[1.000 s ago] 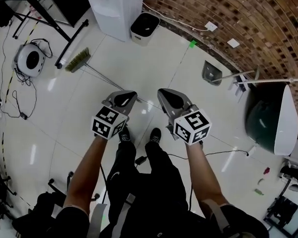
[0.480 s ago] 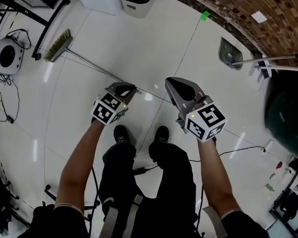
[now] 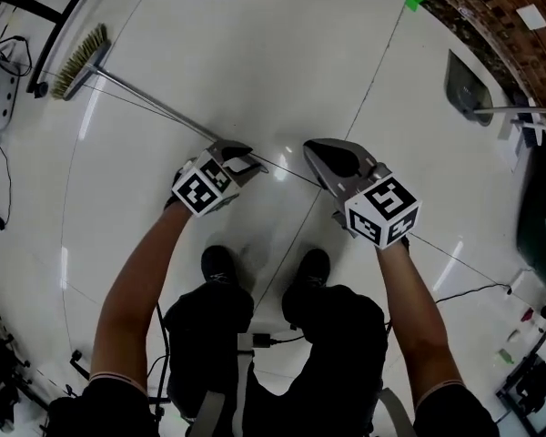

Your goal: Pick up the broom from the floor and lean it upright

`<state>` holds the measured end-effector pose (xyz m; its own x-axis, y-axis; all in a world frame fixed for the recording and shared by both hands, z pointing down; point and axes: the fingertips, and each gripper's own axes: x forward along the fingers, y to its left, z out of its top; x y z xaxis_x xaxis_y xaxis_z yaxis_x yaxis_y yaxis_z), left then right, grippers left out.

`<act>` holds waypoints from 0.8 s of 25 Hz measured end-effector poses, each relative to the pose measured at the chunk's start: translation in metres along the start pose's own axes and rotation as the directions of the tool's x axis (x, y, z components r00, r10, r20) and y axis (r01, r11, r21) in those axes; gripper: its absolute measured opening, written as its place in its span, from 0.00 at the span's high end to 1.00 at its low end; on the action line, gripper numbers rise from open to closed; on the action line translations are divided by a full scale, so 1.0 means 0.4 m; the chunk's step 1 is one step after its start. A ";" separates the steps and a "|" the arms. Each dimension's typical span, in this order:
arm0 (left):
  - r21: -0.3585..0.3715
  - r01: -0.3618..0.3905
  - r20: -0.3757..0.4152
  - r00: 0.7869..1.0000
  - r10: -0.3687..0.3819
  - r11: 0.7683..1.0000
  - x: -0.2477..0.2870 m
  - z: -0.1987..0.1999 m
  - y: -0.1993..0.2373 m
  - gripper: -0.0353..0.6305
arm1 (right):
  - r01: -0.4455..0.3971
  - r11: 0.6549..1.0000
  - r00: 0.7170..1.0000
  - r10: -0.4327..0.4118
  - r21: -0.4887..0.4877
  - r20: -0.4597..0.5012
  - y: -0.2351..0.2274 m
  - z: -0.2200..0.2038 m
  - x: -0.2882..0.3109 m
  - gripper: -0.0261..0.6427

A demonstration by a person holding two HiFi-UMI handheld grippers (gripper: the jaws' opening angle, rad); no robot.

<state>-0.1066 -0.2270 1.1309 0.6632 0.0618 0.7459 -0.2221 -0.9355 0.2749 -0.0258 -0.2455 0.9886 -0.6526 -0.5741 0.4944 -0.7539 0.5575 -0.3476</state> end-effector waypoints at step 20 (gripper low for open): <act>0.298 0.220 -0.331 0.937 -0.115 0.929 0.250 -0.232 0.033 0.65 | 0.003 1.000 0.998 -0.005 0.027 0.069 -0.098 -0.126 0.036 0.96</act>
<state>-0.1095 -0.2009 1.2655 0.4103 0.2808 0.8676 0.1520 -0.9592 0.2386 -0.0018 -0.2453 1.0494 -0.6523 -0.6170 0.4403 -0.7579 0.5390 -0.3675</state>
